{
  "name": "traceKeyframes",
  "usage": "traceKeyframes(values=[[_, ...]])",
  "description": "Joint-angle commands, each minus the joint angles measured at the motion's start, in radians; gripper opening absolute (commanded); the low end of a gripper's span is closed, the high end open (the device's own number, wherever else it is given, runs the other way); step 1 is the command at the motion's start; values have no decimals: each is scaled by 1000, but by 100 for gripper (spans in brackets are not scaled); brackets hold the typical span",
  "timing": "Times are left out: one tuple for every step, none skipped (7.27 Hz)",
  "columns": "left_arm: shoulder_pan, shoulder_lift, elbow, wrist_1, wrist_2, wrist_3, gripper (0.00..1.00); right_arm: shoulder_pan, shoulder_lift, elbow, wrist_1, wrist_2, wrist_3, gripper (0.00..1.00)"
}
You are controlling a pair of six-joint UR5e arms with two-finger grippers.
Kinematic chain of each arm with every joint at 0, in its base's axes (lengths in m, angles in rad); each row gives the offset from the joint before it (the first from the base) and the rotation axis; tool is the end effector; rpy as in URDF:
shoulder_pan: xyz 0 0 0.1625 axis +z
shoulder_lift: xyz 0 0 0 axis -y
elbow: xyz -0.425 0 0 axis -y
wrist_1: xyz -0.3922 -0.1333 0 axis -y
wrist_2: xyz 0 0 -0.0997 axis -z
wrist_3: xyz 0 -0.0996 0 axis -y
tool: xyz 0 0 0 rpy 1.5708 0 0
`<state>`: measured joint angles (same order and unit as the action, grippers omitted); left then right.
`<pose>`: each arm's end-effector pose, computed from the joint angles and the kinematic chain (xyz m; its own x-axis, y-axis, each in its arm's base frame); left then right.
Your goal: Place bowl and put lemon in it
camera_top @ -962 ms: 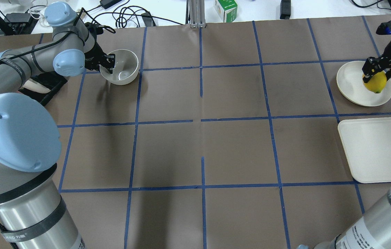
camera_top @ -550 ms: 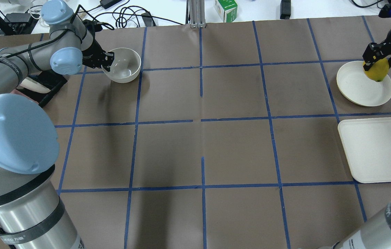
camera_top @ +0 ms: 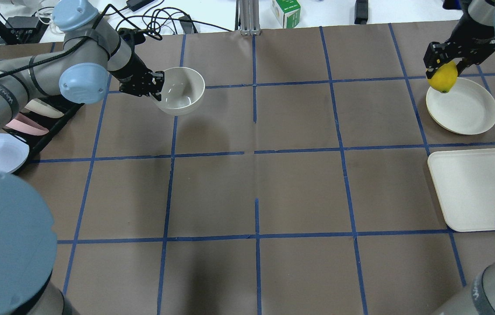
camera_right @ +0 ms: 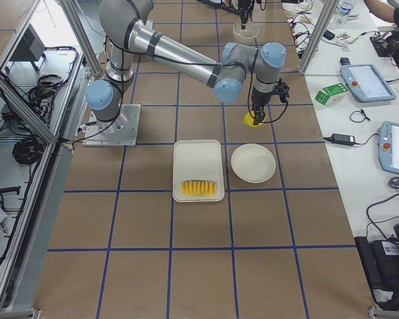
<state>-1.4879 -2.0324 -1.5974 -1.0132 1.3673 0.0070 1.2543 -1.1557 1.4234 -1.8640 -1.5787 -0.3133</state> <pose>-0.0998 -0.6524 0.2687 -0.9777 -0.0602 0.2011 -0.0758 0.9946 -0.0707 -0.0769 -0.6607 0.3506 -0.9999 0.0035 0.0154 0.0031 0.9998 -0.0218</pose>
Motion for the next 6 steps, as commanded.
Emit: traceKeyframes(values=[[-175,119,-155,113,-10,-121,1,54,-7,0,2,14,71,0],[-266,113,-204,260,-7,-280,1,66,-13,2,14,17,94,0],[-299,91,-252,380,1,-315,1,91,-15,2,15,17,127,0],[-298,81,-306,445,6,-315,1,123,-27,6,16,16,172,0],[-296,86,-347,470,15,-321,1,151,-33,8,16,17,204,0],[-299,89,-363,472,15,-332,1,178,-36,9,16,17,211,0]])
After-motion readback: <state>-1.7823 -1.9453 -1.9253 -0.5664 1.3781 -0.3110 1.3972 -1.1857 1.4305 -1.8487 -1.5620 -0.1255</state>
